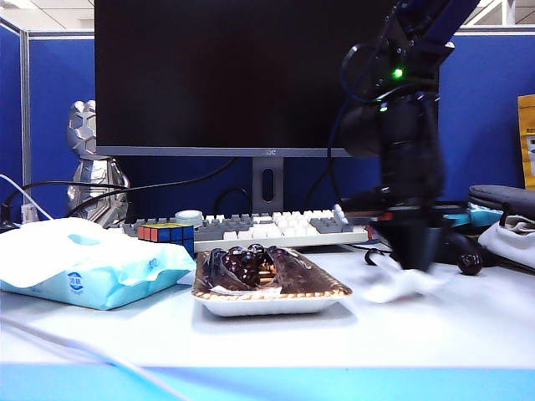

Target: Use the wet wipes on the table to wipe the cherry juice off the table, then put the wipes back on the table.

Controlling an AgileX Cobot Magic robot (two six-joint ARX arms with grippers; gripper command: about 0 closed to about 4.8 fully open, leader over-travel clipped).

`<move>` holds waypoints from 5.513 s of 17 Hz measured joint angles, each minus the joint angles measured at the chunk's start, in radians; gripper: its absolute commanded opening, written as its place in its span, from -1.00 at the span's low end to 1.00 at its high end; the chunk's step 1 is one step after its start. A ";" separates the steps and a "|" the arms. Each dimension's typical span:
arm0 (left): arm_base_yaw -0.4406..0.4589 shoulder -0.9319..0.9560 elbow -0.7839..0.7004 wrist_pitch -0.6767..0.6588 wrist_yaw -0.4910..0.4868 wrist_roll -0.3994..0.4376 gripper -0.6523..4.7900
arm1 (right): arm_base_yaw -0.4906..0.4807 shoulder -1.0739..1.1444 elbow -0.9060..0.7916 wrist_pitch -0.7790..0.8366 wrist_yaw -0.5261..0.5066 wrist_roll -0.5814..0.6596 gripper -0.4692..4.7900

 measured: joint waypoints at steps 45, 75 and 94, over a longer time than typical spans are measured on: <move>0.000 0.000 0.000 0.000 0.000 0.000 -0.77 | -0.068 0.009 -0.008 0.296 0.291 0.065 -0.84; 0.000 0.000 0.000 0.000 0.000 0.000 -0.77 | 0.002 0.000 0.002 0.104 0.016 -0.088 -0.84; 0.000 0.000 0.000 0.000 0.000 0.000 -0.77 | -0.122 0.002 -0.001 0.298 0.099 -0.114 -0.84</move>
